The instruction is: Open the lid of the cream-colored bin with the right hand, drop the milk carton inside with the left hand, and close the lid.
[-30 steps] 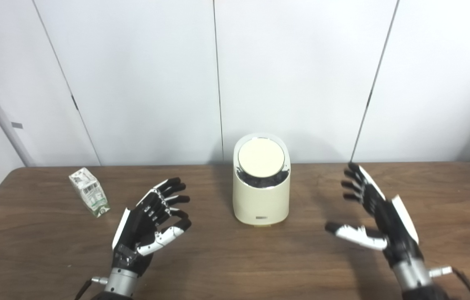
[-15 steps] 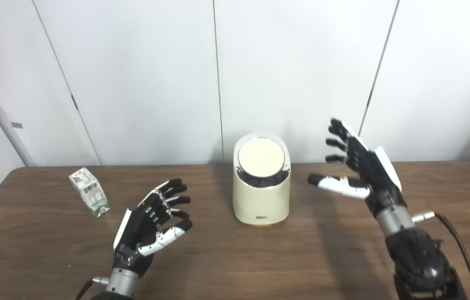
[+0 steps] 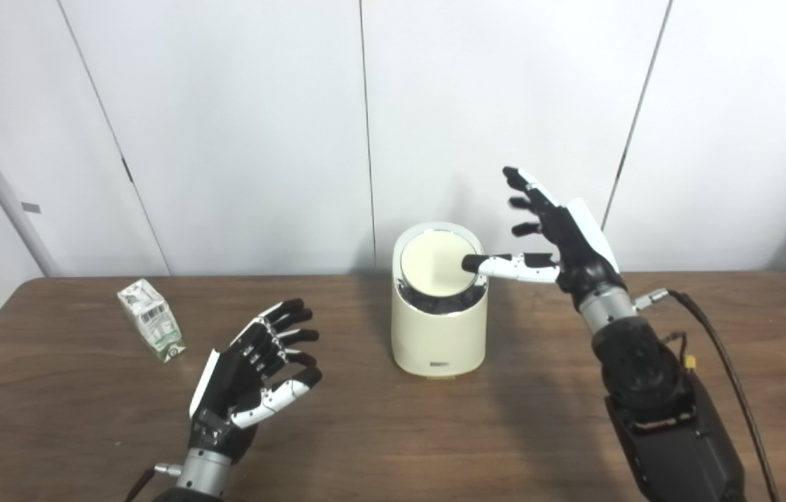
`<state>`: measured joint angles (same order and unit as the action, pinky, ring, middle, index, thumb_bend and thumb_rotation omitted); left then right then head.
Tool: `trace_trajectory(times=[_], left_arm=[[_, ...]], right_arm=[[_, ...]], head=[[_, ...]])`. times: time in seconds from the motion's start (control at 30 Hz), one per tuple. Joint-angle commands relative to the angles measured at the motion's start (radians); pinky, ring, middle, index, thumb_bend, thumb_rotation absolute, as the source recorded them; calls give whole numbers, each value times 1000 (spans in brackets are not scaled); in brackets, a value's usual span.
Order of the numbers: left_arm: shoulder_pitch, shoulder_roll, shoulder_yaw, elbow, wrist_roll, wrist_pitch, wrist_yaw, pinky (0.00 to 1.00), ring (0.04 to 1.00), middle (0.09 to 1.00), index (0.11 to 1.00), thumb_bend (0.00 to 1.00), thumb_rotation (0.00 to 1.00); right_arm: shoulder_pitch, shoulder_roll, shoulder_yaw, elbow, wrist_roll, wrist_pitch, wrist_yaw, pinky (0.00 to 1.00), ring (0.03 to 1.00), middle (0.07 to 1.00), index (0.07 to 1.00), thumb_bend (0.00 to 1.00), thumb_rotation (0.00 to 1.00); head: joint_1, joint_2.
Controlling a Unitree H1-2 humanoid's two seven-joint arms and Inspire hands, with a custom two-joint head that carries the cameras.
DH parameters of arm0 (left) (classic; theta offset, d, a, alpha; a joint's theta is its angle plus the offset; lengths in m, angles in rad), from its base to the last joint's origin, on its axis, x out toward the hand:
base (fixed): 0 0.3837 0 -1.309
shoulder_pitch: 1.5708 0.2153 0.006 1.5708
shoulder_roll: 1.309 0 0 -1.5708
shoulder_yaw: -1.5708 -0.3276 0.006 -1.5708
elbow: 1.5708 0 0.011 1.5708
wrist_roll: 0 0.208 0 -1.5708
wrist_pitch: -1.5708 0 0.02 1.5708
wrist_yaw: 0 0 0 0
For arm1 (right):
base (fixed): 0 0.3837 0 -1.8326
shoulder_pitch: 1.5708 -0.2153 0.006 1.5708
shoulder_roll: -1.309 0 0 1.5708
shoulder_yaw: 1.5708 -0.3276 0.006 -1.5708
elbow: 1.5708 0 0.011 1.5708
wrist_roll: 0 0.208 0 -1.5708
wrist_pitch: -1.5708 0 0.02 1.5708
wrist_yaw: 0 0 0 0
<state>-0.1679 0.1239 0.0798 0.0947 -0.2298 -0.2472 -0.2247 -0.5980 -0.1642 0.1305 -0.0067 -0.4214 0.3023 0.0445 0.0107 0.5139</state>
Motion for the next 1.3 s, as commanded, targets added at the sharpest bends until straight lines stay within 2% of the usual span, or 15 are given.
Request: trace_trajectory(times=[0.0, 0.13, 0.23, 0.33, 0.47, 0.63, 0.97, 1.27], left_arm=[[-26, 6, -1, -35, 9, -22, 5, 573, 713, 801, 828, 711, 143], [-26, 7, -2, -37, -3, -20, 1, 552, 714, 804, 832, 714, 140], [-26, 7, -4, -39, -3, -14, 2, 562, 720, 806, 834, 709, 138], [-27, 6, -5, -39, 2, -11, 6, 570, 717, 801, 829, 705, 129], [-28, 6, -8, -38, 6, -17, 8, 564, 717, 802, 827, 712, 148], [-28, 7, -13, -48, 12, -8, 15, 574, 715, 802, 826, 701, 145], [-23, 6, -17, -71, 10, 7, 22, 569, 713, 804, 826, 707, 154], [-19, 5, -19, -92, 7, 25, 22, 572, 715, 801, 827, 699, 148]], right_arm=[[-73, 11, -1, 1, -9, -11, -21, 692, 880, 943, 925, 813, 341], [-91, 31, 5, 36, -13, -7, -25, 756, 922, 970, 936, 804, 315], [-104, 43, 9, 63, -21, -13, -38, 766, 921, 965, 929, 810, 302], [-119, 51, 19, 93, -39, -1, -43, 770, 912, 953, 930, 824, 320], [-132, 49, 28, 132, -52, -12, -48, 832, 933, 952, 933, 855, 358], [-140, 40, 39, 155, -59, -10, -37, 859, 939, 953, 937, 869, 359], [-137, 27, 62, 161, -91, 5, -28, 818, 927, 951, 933, 898, 350], [-121, -1, 104, 138, -137, 13, -4, 809, 912, 939, 926, 914, 275]], head=[[0, 2], [1, 4], [4, 10], [5, 9], [7, 13], [10, 21], [15, 31], [20, 47]])
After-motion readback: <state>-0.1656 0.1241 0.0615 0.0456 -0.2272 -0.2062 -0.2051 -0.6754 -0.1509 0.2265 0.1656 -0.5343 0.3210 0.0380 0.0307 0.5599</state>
